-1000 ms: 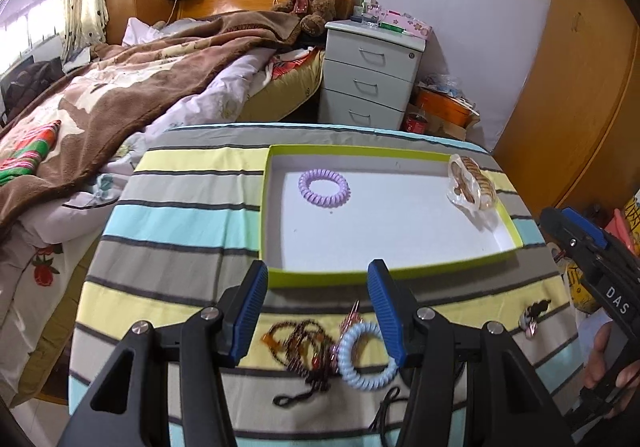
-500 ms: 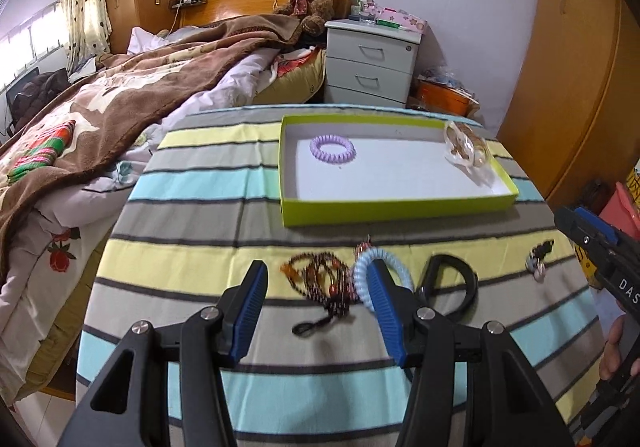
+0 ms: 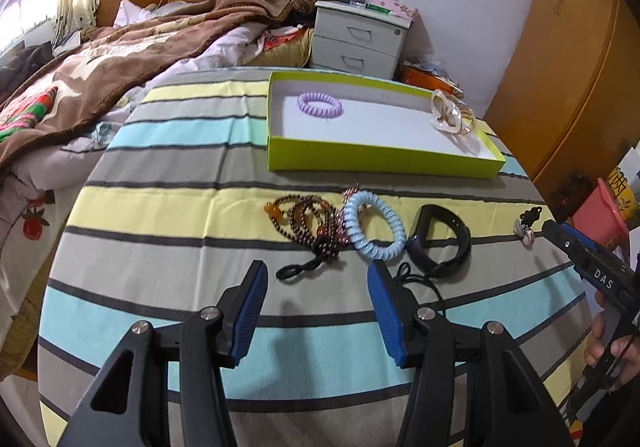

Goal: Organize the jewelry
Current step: 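Move both grippers back toward the remaining jewelry beside the box, then close the right gripper on the black hair tie with charm, then close the left gripper on the light-blue coil hair tie and lift it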

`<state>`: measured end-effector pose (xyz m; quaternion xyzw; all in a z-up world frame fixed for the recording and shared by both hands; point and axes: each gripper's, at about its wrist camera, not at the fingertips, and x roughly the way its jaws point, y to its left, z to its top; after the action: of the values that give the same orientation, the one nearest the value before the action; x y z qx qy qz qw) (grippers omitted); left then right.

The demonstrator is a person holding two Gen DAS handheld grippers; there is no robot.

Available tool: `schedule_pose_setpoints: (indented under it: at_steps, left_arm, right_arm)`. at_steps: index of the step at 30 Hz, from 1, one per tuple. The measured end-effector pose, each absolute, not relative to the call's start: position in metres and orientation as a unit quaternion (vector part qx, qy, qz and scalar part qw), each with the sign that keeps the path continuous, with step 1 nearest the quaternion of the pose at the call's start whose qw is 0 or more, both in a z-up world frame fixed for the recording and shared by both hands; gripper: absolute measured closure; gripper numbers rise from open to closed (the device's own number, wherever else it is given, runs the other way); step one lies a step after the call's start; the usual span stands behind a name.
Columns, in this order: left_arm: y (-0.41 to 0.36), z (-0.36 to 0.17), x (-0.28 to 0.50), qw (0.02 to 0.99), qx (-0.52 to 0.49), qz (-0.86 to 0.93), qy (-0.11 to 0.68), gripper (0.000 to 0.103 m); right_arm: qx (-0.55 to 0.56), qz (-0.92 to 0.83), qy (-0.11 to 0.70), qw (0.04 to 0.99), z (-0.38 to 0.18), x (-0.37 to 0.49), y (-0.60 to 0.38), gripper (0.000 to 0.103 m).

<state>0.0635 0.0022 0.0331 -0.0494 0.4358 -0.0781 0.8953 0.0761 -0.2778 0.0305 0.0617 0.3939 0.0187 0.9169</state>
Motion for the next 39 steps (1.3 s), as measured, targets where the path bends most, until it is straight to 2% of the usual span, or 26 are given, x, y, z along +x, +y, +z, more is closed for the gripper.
schedule_pose_setpoints:
  at_steps: [9, 11, 12, 14, 16, 39]
  left_arm:
    - [0.005, 0.030, 0.062, 0.892, -0.051, -0.074, 0.442, 0.049]
    - [0.007, 0.029, 0.062, 0.891, -0.055, -0.073, 0.445, 0.049]
    - [0.009, 0.029, 0.062, 0.891, -0.057, -0.072, 0.445, 0.049]
    - [0.010, 0.029, 0.064, 0.890, -0.061, -0.071, 0.447, 0.049]
    - [0.011, 0.029, 0.065, 0.888, -0.064, -0.073, 0.449, 0.049]
    - [-0.026, 0.029, 0.110, 0.879, -0.067, -0.077, 0.466, 0.049]
  right_arm:
    - [0.052, 0.031, 0.409, 0.911, 0.021, 0.094, -0.262, 0.051]
    - [0.042, 0.028, 0.413, 0.909, 0.020, 0.096, -0.259, 0.065]
    - [0.037, 0.023, 0.415, 0.909, 0.019, 0.096, -0.259, 0.067]
    - [0.036, 0.019, 0.415, 0.909, 0.019, 0.096, -0.260, 0.078]
    - [0.038, 0.017, 0.413, 0.910, 0.019, 0.095, -0.262, 0.082]
    - [0.061, 0.018, 0.375, 0.925, 0.039, 0.073, -0.281, 0.084]
